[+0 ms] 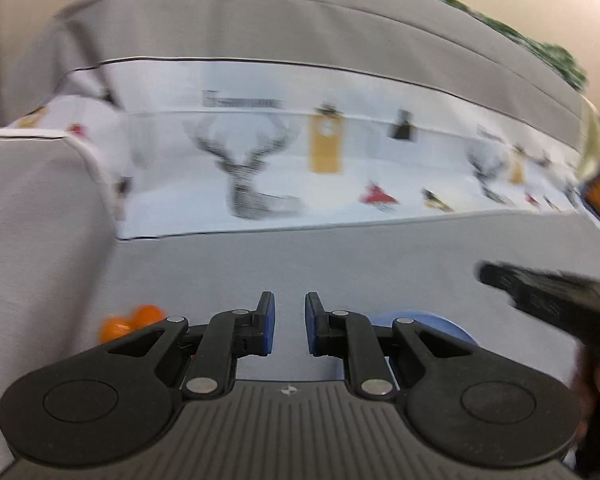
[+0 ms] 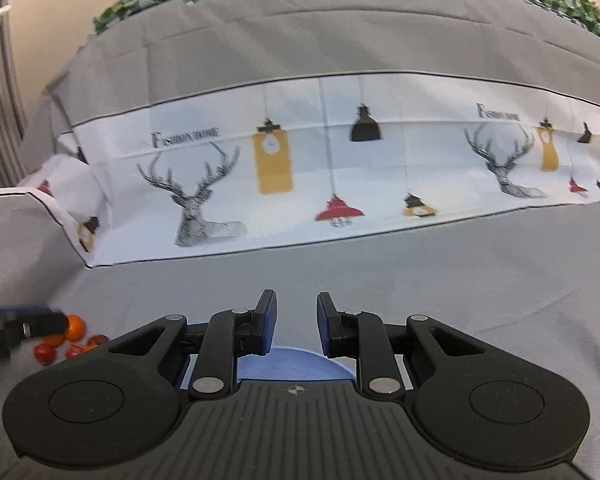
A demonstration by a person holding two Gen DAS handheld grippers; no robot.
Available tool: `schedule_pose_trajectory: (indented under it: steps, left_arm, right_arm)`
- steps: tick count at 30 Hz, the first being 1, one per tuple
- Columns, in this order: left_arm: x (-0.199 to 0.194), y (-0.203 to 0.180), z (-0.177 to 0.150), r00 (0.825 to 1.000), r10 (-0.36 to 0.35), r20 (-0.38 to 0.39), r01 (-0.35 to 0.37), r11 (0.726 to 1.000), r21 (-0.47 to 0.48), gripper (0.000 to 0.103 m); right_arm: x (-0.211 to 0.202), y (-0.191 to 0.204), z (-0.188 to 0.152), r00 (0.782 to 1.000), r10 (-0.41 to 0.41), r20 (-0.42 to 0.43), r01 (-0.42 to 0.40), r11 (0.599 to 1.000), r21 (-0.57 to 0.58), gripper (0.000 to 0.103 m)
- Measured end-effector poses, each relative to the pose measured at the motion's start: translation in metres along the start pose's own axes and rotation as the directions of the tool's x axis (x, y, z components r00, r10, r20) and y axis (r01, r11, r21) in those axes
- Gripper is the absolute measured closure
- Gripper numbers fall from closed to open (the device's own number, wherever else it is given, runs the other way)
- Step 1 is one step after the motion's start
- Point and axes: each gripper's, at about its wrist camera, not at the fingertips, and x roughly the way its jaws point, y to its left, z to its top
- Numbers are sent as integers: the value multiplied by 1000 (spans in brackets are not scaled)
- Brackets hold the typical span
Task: Organize fruits
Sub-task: 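Grasp the wrapped red fruit with the left tool while the right tool grasps another yellow fruit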
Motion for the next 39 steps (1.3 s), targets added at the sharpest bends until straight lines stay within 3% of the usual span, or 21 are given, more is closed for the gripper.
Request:
schedule_pose_trajectory:
  steps: [3,4,5,7,8,9,11,15,22,28,32,39]
  left_arm:
    - [3,43,-2,999,47,-6,-47,992,-119,86]
    - [8,58,-6,997,62,-44,-68,983,-173,86]
    - [14,77,-10,990,78,-119,-107,959,-264,86]
    - [20,109,-17,984,49,-174,-123,887,-444,86]
    - [23,119,-20,980,39,-194,-133,857,-499,86]
    - [25,123,-21,976,46,-215,-153,846,-511,86]
    - [30,120,-21,967,67,-246,-184,852,-490,86]
    - [33,106,-12,968,75,-238,-178,875,-449,86]
    - [44,111,-15,967,51,-251,-167,868,-467,86]
    - [65,116,-15,959,7,-285,-147,869,-472,84]
    - [79,123,-17,951,11,-308,-159,874,-460,73]
    - [94,123,-19,943,-19,-331,-138,885,-444,68]
  right_arm:
    - [-1,17,0,999,44,11,-44,999,-29,80]
    - [0,23,0,998,61,8,-60,997,-39,80]
    - [0,28,0,997,78,3,-77,996,-50,80]
    - [3,39,-1,993,116,-17,-117,991,-70,80]
    - [5,45,-2,989,142,-31,-144,986,-82,80]
    - [6,51,-3,985,168,-45,-172,981,-93,80]
    - [7,64,-6,972,225,-66,-231,965,-125,81]
    - [7,90,-12,946,310,-90,-322,929,-181,87]
    - [21,133,-32,900,387,-201,-429,868,-250,86]
    - [45,156,-42,873,399,-281,-467,850,-245,83]
    - [60,169,-54,853,391,-346,-484,842,-240,64]
    - [84,185,-73,840,338,-425,-478,832,-283,63]
